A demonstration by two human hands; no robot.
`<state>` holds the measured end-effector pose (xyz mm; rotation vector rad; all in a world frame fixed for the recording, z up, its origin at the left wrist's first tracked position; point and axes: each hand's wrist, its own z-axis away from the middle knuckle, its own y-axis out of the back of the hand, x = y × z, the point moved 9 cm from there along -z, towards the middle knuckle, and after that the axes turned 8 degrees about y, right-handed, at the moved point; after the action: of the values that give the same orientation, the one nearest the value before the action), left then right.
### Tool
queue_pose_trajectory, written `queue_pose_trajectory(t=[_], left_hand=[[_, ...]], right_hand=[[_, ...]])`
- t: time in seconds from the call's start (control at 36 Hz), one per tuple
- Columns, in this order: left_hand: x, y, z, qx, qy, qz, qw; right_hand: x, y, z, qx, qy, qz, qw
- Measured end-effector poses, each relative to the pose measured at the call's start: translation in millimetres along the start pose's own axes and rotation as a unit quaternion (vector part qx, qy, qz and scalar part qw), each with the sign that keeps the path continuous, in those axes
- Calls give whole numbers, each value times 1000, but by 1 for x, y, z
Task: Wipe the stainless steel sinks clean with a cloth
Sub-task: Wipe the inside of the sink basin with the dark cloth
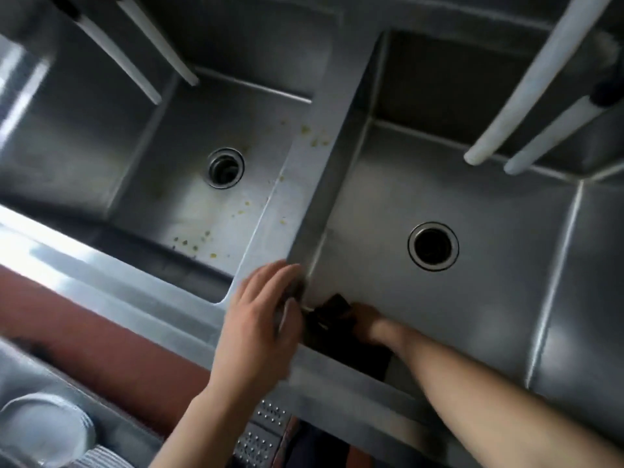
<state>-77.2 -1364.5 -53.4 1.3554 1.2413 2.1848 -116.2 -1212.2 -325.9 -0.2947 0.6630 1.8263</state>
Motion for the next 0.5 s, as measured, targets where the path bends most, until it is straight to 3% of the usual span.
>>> queue_pose_trajectory(t=[0.11, 0.22, 0.28, 0.36, 0.44, 0.5], left_hand=[[-59, 22, 16, 35, 113, -79, 990], [-93, 26, 17, 26, 163, -113, 980], [-105, 28, 17, 23, 192, -114, 975], [-115, 36, 19, 40, 219, -107, 969], [-128, 44, 23, 55, 239, -105, 964], [-139, 45, 26, 50, 246, -107, 962]], right_hand=[[-2, 26, 42, -58, -54, 26, 997], [-23, 75, 79, 1, -53, -69, 996], [-45, 123, 94, 116, -27, -146, 982], [-86, 224, 124, 353, 20, -201, 913], [-127, 319, 152, 530, 8, -89, 843], [-155, 365, 154, 560, -9, 13, 828]])
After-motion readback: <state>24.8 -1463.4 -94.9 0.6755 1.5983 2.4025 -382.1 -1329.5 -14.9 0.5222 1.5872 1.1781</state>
